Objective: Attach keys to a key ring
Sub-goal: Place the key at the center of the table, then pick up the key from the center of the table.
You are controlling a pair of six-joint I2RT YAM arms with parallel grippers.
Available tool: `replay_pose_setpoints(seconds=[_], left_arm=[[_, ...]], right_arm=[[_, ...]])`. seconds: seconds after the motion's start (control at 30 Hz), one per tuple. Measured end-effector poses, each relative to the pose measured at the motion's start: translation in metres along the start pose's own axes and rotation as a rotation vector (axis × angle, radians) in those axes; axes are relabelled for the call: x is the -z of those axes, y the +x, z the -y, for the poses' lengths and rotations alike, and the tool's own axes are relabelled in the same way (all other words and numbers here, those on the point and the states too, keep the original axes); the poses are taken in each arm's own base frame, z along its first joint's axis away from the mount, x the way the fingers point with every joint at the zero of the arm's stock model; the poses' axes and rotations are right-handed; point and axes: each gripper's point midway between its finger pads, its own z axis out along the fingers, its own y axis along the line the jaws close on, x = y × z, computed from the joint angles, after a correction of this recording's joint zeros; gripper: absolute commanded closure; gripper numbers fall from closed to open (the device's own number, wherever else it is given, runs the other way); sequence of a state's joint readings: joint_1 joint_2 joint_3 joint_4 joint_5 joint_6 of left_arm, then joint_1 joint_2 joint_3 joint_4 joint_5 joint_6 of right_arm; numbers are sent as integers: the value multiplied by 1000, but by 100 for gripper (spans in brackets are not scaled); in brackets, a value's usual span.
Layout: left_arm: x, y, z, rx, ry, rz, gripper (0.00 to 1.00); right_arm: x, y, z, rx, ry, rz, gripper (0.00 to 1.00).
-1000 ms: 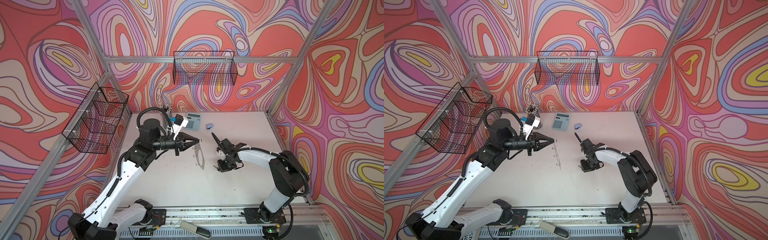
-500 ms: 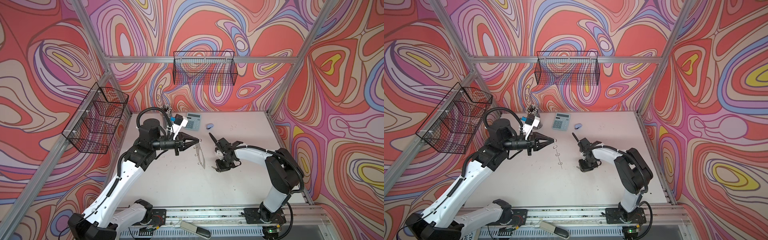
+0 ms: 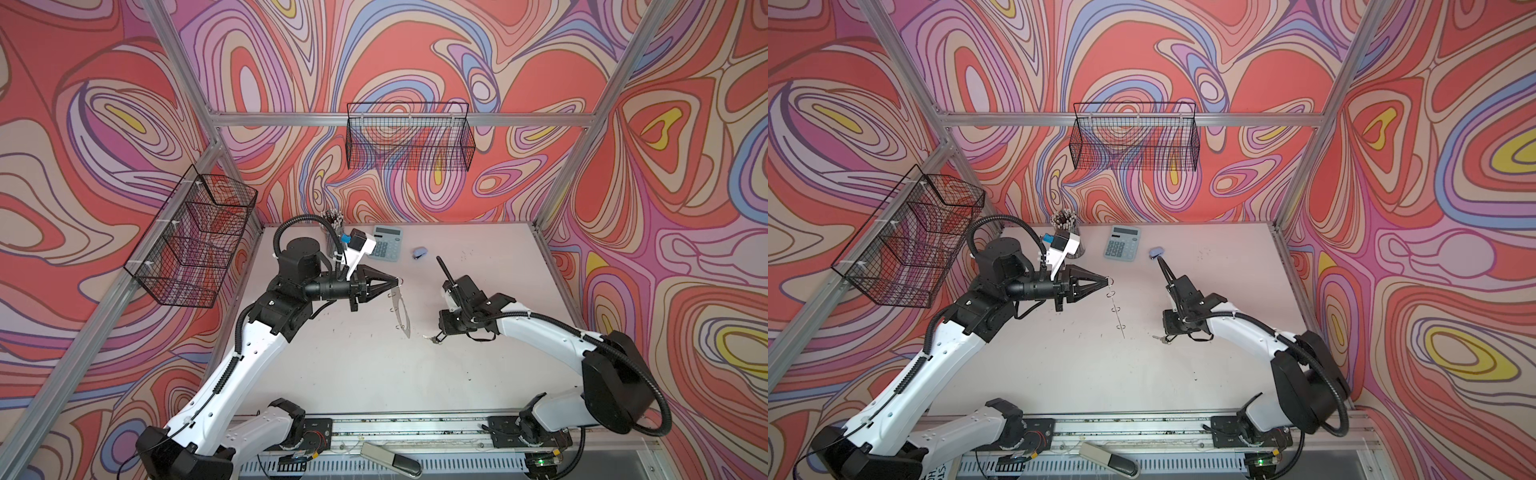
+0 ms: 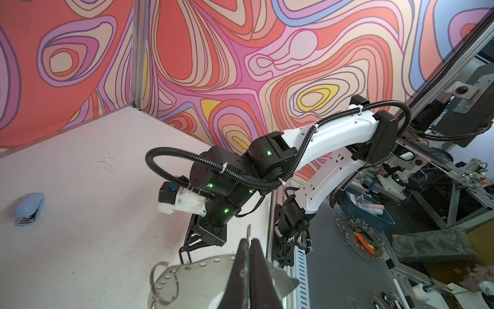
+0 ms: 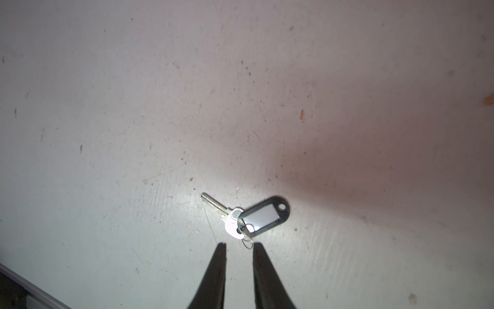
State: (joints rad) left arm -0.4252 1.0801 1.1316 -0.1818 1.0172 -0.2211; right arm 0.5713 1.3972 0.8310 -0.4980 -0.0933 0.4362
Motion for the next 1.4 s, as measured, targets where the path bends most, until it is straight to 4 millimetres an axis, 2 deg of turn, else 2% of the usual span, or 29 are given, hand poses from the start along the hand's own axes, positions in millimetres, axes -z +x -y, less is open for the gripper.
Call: replay_pose_setpoints(seconds=[0.27, 0.47, 0.6, 1.0, 1.2, 1.3, 1.4], left_arm=[[-1, 1, -2, 4, 0, 5, 100], [-1, 0, -2, 6, 1, 9, 100], [-1, 0, -2, 3, 1, 11, 100], [-1, -1, -2, 5, 2, 12, 100], [-1, -1, -2, 5, 1, 12, 100], [-1, -1, -2, 5, 2, 12, 100], [-1, -1, -2, 4, 2, 12, 100]], right_arm=[[0, 35, 15, -106, -98, 174, 82], [-7, 36, 8, -162, -174, 228, 85], [-14, 47, 5, -180, -207, 237, 83], [-28, 53, 8, -192, -195, 220, 83], [-18, 32, -2, -151, -180, 235, 77], [-8, 12, -12, -104, -164, 226, 77], [-7, -12, -26, -33, -132, 182, 77]])
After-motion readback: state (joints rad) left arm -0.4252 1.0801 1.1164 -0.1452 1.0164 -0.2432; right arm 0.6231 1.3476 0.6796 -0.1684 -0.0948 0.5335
